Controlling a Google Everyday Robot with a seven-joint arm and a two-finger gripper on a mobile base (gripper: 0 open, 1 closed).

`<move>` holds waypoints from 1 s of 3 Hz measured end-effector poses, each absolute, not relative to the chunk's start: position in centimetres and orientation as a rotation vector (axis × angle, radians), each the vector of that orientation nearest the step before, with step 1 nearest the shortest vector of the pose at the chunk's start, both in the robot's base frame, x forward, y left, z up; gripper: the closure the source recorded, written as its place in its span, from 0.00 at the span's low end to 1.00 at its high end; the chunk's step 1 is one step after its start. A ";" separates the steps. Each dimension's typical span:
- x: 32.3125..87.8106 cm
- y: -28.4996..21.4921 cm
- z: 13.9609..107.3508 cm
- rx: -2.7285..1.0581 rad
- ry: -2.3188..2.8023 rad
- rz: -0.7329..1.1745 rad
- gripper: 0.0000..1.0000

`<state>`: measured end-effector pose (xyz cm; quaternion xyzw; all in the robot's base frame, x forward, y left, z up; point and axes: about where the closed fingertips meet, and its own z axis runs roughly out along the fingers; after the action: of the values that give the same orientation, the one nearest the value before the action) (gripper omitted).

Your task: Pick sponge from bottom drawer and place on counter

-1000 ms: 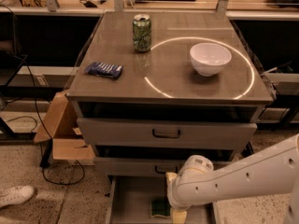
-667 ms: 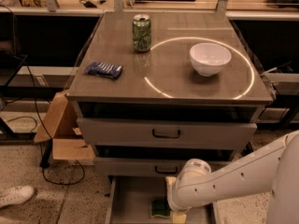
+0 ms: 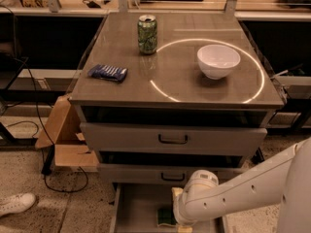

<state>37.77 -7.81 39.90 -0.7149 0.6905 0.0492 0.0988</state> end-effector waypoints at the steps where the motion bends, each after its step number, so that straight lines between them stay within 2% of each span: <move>1: 36.4 -5.6 35.6 -2.052 2.112 0.218 0.00; 3: 35.7 -5.1 33.6 -2.049 2.135 0.260 0.00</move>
Offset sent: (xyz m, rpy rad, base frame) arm -0.0228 0.0413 -0.0692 0.0388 0.0644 -0.0694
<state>35.74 -5.14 33.57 -0.6872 0.7162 0.0872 0.0852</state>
